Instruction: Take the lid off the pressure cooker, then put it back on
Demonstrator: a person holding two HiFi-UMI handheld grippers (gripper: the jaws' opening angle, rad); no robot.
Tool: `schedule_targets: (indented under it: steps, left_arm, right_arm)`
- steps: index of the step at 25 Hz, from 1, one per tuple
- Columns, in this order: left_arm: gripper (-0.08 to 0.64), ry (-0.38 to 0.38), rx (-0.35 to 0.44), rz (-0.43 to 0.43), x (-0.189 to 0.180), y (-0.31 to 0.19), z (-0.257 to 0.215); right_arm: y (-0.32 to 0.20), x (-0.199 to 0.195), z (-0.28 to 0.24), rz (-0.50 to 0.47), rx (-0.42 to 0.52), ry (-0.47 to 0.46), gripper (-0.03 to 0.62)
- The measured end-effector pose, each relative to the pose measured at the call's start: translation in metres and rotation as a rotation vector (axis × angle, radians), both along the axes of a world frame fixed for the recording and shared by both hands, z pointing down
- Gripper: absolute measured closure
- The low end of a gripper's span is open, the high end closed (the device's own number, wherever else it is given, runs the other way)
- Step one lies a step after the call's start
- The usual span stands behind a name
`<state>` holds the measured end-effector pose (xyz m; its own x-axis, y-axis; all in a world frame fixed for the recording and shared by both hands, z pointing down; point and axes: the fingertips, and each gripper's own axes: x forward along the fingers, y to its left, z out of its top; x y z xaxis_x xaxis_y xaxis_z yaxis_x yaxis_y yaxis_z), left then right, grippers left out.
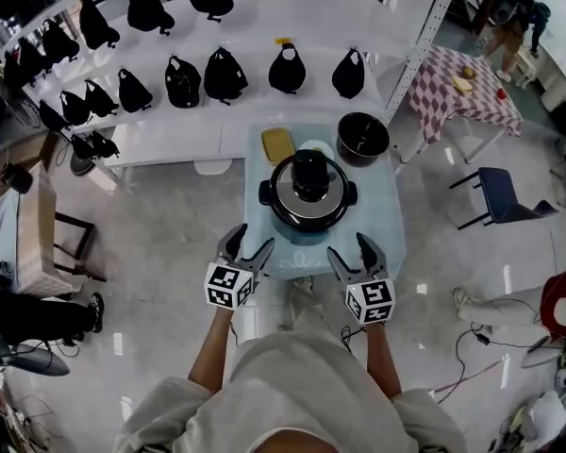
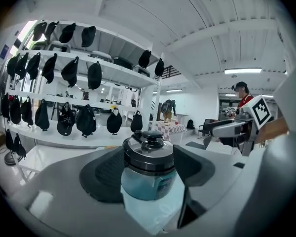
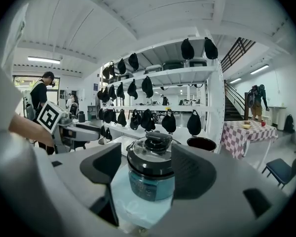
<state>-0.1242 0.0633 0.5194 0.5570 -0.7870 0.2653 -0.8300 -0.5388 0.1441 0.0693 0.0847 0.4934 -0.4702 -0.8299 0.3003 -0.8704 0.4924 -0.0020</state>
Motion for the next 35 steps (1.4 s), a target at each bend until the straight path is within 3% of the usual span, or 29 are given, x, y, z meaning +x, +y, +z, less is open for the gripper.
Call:
schedule_targets:
  steps: [13,24,30,35]
  left_arm:
    - [0.267,-0.011,-0.064,-0.058,0.027,-0.115,0.021]
    - [0.267,-0.029,-0.058,-0.132,0.025,-0.163,0.023]
    - [0.267,-0.018,-0.062,-0.1,0.023,-0.177,0.028]
    - [0.267,-0.014,-0.056,-0.014,0.019,-0.186,0.029]
  right_arm:
    - [-0.128,0.0,-0.002,-0.123,-0.015,-0.05,0.282]
    - [-0.179,-0.009,0.01,-0.235,-0.048,-0.059,0.282]
    - [-0.187,-0.018,0.02,-0.215,-0.071,-0.04,0.282]
    - [-0.188,-0.031,0.022,-0.177,-0.068,-0.003,0.282]
